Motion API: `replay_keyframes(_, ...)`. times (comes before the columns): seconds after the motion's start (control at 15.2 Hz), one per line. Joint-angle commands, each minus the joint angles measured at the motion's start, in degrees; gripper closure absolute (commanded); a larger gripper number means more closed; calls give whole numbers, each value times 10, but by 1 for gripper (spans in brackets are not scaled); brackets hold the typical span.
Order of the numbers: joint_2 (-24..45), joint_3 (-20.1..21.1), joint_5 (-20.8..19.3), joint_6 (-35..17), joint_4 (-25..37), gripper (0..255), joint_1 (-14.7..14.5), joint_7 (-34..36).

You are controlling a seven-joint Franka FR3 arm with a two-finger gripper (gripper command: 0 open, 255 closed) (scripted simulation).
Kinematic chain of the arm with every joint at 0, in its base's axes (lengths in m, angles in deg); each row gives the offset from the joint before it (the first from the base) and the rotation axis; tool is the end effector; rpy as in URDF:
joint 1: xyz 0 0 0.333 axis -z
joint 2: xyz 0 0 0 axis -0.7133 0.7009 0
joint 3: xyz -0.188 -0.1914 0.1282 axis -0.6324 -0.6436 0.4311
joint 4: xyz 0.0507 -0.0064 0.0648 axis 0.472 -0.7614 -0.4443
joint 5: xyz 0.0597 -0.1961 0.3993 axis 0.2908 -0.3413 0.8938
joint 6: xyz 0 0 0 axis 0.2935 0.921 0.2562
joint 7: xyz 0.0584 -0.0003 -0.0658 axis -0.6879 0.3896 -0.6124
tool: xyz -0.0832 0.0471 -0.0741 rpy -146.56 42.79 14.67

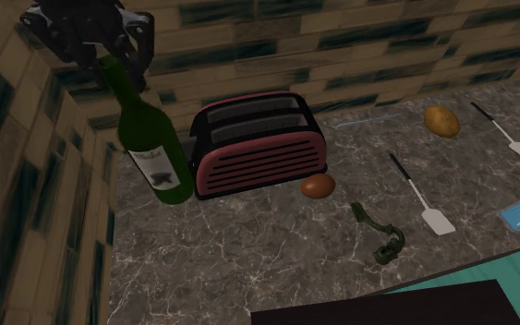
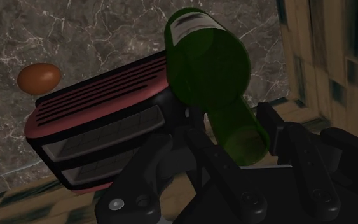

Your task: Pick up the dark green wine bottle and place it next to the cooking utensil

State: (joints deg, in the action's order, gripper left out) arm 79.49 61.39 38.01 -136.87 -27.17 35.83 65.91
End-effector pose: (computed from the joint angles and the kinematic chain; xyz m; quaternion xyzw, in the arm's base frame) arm 0.5430 0.4259 0.4518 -0.9949 0.0949 -0.0287 0.0165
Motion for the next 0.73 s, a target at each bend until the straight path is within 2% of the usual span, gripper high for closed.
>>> replay_keyframes(0.0,0,1,0,15,15,255,-1,-1)
replay_keyframes(0.66,4,3,0,94,98,255,-9,-3)
